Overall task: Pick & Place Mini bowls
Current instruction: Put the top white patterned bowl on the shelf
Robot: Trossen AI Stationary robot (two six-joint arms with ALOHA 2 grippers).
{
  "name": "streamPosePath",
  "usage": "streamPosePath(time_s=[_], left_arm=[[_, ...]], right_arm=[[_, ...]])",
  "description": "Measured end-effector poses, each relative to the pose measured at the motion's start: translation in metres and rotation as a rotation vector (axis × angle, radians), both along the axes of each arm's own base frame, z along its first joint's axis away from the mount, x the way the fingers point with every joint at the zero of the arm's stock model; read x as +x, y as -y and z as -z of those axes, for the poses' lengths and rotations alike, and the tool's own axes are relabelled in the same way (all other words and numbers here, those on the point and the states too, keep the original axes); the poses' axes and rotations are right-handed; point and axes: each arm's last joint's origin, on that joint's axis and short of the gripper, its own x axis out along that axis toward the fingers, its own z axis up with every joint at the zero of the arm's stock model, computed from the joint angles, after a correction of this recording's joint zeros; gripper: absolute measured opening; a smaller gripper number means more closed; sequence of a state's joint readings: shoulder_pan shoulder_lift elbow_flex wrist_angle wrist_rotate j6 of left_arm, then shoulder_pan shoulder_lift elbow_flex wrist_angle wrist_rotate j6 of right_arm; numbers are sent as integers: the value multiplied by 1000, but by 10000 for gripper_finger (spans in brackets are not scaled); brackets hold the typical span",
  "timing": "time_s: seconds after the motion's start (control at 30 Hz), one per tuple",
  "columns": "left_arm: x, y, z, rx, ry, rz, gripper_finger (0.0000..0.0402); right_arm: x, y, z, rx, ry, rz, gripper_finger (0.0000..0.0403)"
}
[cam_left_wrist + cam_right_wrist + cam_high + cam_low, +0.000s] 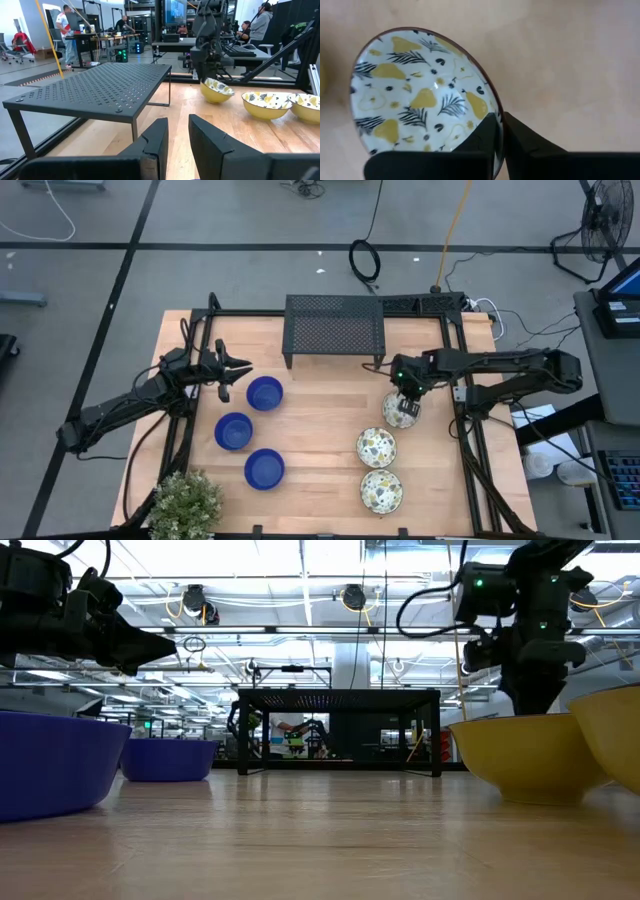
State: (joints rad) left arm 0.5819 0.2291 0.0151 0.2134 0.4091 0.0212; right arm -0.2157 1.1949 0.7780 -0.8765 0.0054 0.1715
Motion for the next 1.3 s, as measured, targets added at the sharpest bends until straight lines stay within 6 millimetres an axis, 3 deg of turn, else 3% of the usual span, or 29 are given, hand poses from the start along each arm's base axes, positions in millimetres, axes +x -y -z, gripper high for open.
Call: streamPosePath(time_s=[0.37, 0.7, 0.93, 1.07, 1.3], left_arm=[[0, 0, 0, 0, 0, 0, 81], [0, 0, 0, 0, 0, 0, 81], [0, 0, 0, 0, 0, 0, 81], [0, 0, 0, 0, 0, 0, 81], [0, 0, 0, -1, -1, 0, 81]], right_arm=[[-14, -1, -26, -74, 180, 65, 14], [1, 2, -46, -117, 475, 70, 15], [18, 7, -65, -44, 761, 45, 13], [25, 18, -92, -24, 881, 43, 5], [41, 46, -160, -91, 978, 13, 4]])
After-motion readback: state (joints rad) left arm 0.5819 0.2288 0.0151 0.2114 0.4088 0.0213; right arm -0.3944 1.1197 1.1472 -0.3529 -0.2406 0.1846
